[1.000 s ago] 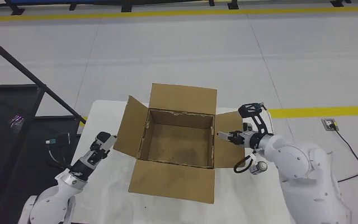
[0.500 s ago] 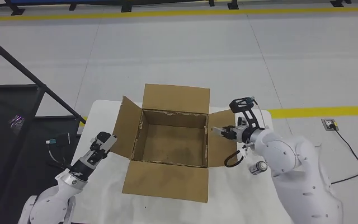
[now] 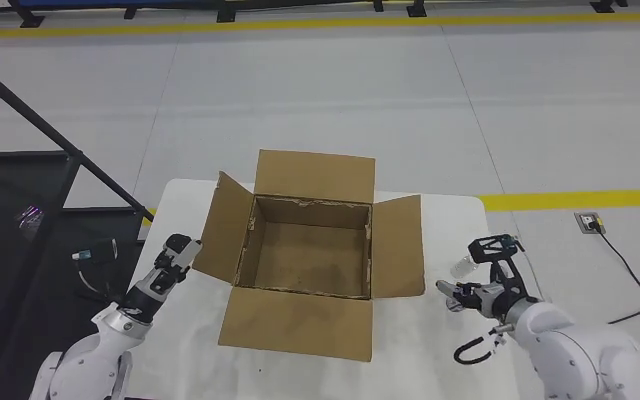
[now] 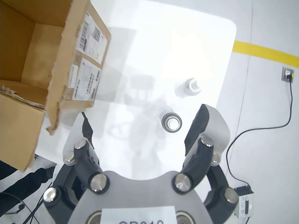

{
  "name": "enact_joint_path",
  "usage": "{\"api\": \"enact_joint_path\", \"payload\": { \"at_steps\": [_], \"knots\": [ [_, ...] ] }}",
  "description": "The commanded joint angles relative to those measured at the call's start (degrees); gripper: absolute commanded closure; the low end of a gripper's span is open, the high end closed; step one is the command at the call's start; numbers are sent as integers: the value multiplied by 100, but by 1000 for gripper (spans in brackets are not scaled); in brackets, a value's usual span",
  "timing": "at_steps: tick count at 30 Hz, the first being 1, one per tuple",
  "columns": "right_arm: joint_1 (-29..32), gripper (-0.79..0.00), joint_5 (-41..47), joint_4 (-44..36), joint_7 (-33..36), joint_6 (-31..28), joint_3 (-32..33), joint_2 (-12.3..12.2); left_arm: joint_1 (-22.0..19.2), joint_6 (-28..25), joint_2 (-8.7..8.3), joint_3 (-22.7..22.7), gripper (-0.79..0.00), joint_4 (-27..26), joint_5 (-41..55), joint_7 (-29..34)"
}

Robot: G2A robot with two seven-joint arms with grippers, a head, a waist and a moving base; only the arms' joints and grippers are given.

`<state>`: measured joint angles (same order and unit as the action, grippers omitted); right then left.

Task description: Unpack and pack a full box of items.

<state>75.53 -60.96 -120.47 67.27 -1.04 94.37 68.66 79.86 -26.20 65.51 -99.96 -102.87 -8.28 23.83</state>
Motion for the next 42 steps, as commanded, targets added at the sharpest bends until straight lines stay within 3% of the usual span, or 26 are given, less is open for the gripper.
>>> {"api": "enact_joint_path", "payload": {
  "at_steps": [1, 6, 16, 21, 23, 26, 27, 29, 33, 38, 42],
  "knots": [
    [178, -785, 0, 178, -69, -48, 93, -13, 32, -53, 3, 31, -785, 38, -33, -82],
    [331, -785, -83, 767, -467, -15, 142, -27, 43, -75, 6, 58, -785, 55, -25, -114],
    [-1, -770, -254, 1739, -1232, -182, -106, -43, 43, -75, 6, 58, -785, 55, -25, -114],
    [-221, -526, -304, 2107, -1278, -168, -289, -43, 43, -75, 6, 58, -785, 55, -25, -114],
    [-309, -332, -297, 2246, -1267, -192, -349, -44, 43, -75, 6, 58, -785, 55, -25, -114],
    [-389, -129, -314, 2355, -1261, -187, -399, -49, 43, -75, 6, 58, -785, 55, -25, -114],
    [-396, 0, -299, 2370, -1273, -188, -398, -51, 43, -75, 6, 58, -785, 55, -25, -114],
    [-383, 0, -310, 2346, -1291, -197, -371, -61, 43, -75, 6, 58, -785, 55, -25, -114],
    [-185, 0, -139, 1753, -1495, -263, -198, -81, 43, -75, 6, 58, -785, 55, -25, -114],
    [186, 0, -272, -41, -1621, -26, 0, -99, 43, -75, 6, 58, -785, 55, -25, -114],
    [-20, 0, -1120, -1247, -1436, 219, -489, -101, 43, -75, 6, 58, -785, 55, -25, -114]
  ]
}}
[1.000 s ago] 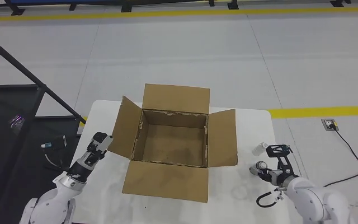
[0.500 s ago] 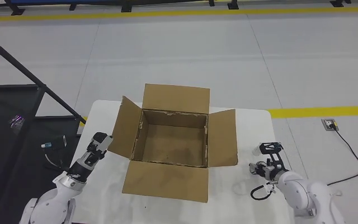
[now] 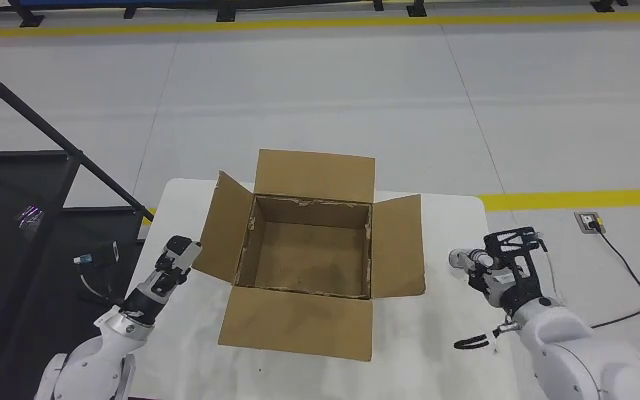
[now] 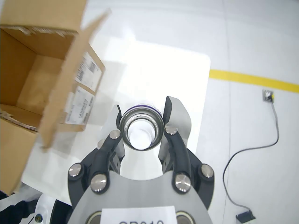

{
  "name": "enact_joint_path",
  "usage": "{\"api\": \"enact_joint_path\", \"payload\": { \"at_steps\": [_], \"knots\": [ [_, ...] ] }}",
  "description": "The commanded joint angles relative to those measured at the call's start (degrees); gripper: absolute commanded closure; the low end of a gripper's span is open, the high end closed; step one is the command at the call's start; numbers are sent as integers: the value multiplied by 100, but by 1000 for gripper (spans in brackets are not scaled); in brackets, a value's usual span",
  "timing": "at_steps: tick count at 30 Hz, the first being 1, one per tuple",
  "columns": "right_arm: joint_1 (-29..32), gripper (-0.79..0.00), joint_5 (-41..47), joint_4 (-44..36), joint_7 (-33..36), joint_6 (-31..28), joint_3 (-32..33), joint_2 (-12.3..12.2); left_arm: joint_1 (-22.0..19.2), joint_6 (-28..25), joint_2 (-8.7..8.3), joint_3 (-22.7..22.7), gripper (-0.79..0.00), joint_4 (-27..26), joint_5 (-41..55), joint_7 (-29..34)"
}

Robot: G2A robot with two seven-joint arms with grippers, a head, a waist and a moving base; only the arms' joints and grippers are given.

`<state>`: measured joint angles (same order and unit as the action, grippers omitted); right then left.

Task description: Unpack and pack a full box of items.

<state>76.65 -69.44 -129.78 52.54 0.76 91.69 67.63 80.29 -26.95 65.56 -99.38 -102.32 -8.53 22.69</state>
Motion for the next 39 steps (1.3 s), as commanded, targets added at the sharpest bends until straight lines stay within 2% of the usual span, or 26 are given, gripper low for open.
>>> {"api": "enact_joint_path", "payload": {
  "at_steps": [1, 3, 6, 11, 16, 21, 28, 29, 31, 33, 35, 36, 37, 39],
  "knots": [
    [-308, 0, -426, -440, 38, 59, -487, 13, 0, 0, 0, 0, -785, 0, 0, 0],
    [-811, 0, -727, -435, 75, 35, -1122, 45, 0, 0, 0, 0, -785, 0, 0, 0],
    [-1812, 0, -848, 115, 114, 47, -2263, 165, 0, 0, 0, 0, -785, 0, 0, 0],
    [-3613, 0, -456, 2017, 241, 235, -4069, 578, 23, 34, 5, -4, -785, -10, 41, -82],
    [-4852, 0, 134, 4160, 75, 442, -5472, 1169, 230, 147, 4, -116, -785, -80, -35, -285],
    [-5490, 0, 595, 5973, -256, 574, -6287, 1782, 431, 185, 5, -239, -785, -139, 33, -442],
    [-5837, 0, 1097, 7714, -831, 428, -6698, 2427, 441, 186, 5, -245, -785, -141, 40, -448],
    [-5866, -71, 1125, 7885, -888, 408, -6728, 2499, 441, 186, 5, -245, -785, -141, 40, -448],
    [-5915, -326, 1207, 8190, -1019, 368, -6743, 2622, 441, 186, 5, -245, -785, -141, 40, -448],
    [-5955, -388, 1257, 8410, -1111, 338, -6745, 2723, 441, 186, 5, -245, -785, -141, 40, -448],
    [-5984, -548, 1284, 8533, -1170, 329, -6735, 2804, 441, 186, 5, -245, -785, -141, 40, -448],
    [-5996, -693, 1291, 8563, -1196, 323, -6723, 2835, 441, 186, 5, -245, -785, -141, 40, -448],
    [-6006, -785, 1291, 8566, -1235, 323, -6704, 2859, 441, 186, 5, -245, -785, -141, 40, -448],
    [-6032, -785, 1229, 8536, -1240, 347, -6671, 2889, 441, 186, 5, -245, -785, -141, 40, -448]
  ]
}}
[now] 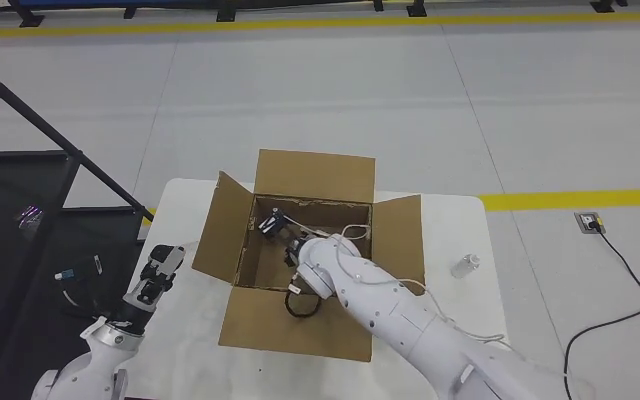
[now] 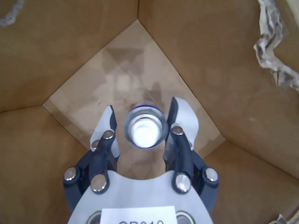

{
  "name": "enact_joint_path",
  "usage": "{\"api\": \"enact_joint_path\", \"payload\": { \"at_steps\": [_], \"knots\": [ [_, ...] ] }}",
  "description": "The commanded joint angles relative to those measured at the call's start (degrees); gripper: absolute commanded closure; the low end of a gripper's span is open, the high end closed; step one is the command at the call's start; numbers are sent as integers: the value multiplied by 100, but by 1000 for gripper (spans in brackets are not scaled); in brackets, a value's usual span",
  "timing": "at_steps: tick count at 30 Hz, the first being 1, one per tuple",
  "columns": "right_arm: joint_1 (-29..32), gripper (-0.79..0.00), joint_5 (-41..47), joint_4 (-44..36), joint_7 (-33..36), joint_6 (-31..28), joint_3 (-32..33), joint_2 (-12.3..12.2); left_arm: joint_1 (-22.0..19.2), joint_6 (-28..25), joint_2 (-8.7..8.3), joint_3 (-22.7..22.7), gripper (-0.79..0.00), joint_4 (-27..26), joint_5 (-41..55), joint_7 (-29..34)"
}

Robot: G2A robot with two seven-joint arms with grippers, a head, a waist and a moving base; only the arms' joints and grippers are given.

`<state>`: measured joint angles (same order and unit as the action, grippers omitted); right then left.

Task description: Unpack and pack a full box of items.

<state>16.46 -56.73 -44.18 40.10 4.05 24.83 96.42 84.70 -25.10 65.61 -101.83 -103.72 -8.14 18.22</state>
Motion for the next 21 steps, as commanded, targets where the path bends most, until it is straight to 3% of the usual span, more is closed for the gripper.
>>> {"api": "enact_joint_path", "payload": {
  "at_steps": [1, 6, 10, 16, 21],
  "knots": [
    [-28, -785, -104, -73, 18, 67, 36, 14, 0, 0, 0, 0, -785, 0, 0, 0],
    [24, -785, -463, -915, 145, 353, 344, -127, 0, 0, 0, 0, -785, 0, 0, 0],
    [469, -785, -1114, -2644, 698, 581, 1018, -543, 0, 0, 0, 0, -785, 0, 0, 0],
    [2196, -785, -2849, -6158, 2295, 178, 2699, -1305, 0, 0, 0, 0, -785, 0, 0, 0],
    [3573, -785, -3471, -7782, 2736, -245, 4155, -1605, 0, 0, 0, 0, -785, 0, 0, 0]
  ]
}}
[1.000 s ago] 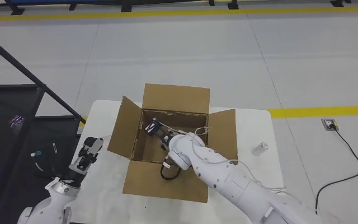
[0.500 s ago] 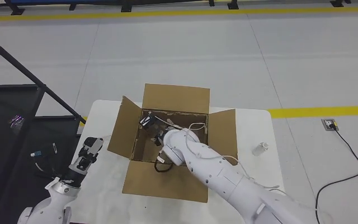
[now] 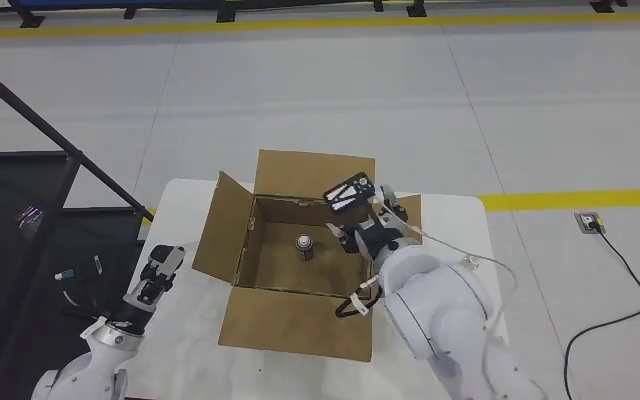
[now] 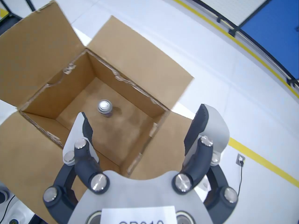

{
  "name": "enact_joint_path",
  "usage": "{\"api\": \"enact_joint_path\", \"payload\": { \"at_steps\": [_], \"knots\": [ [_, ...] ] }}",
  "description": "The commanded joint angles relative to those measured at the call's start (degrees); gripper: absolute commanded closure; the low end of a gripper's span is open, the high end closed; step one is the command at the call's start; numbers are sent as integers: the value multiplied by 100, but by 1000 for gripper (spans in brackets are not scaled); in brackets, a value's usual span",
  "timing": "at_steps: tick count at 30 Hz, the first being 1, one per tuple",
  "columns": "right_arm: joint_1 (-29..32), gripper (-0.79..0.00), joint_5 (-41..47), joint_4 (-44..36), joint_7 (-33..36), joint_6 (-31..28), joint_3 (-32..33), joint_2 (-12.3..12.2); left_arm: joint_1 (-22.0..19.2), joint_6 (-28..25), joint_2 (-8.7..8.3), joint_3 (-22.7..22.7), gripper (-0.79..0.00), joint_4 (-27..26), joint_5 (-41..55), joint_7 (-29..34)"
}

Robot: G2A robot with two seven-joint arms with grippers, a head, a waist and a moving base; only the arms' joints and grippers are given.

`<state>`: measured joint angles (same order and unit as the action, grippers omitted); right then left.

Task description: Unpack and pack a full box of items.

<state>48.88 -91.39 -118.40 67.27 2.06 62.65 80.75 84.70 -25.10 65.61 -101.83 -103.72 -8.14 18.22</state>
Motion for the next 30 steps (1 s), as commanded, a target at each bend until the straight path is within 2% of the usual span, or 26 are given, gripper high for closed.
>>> {"api": "enact_joint_path", "payload": {
  "at_steps": [1, 5, 9, 12, 16, 21, 24, 26, 27, 30],
  "knots": [
    [558, -785, -19, -527, 28, -86, 676, -74, 0, 0, 0, 0, -785, 0, 0, 0],
    [1266, -785, -217, -634, 27, -130, 1881, -187, 0, 0, 0, 0, -785, 0, 0, 0],
    [1685, -785, 468, -52, -150, -233, 2913, -243, 0, 0, 0, 0, -785, 0, 0, 0],
    [1779, -785, 1127, 620, -322, -498, 3408, -278, 0, 0, 0, 0, -785, 0, 0, 0],
    [1789, -785, 1614, 1316, -714, -793, 3670, -316, 0, 0, 0, 0, -785, 0, 0, 0],
    [1618, -785, 1723, 2025, -1193, -885, 3597, -342, 0, 0, 0, 0, -785, 0, 0, 0],
    [1439, -739, 1731, 2458, -1315, -928, 3461, -353, 0, 0, 0, 0, -785, 0, 0, 0],
    [1311, -462, 1725, 2705, -1332, -918, 3396, -362, 0, 0, 0, 0, -785, 0, 0, 0],
    [1252, -369, 1749, 2813, -1339, -928, 3372, -366, 0, 0, 0, 0, -785, 0, 0, 0],
    [1122, -215, 1771, 3059, -1368, -949, 3311, -382, 0, 0, 0, 0, -785, 0, 0, 0]
  ]
}}
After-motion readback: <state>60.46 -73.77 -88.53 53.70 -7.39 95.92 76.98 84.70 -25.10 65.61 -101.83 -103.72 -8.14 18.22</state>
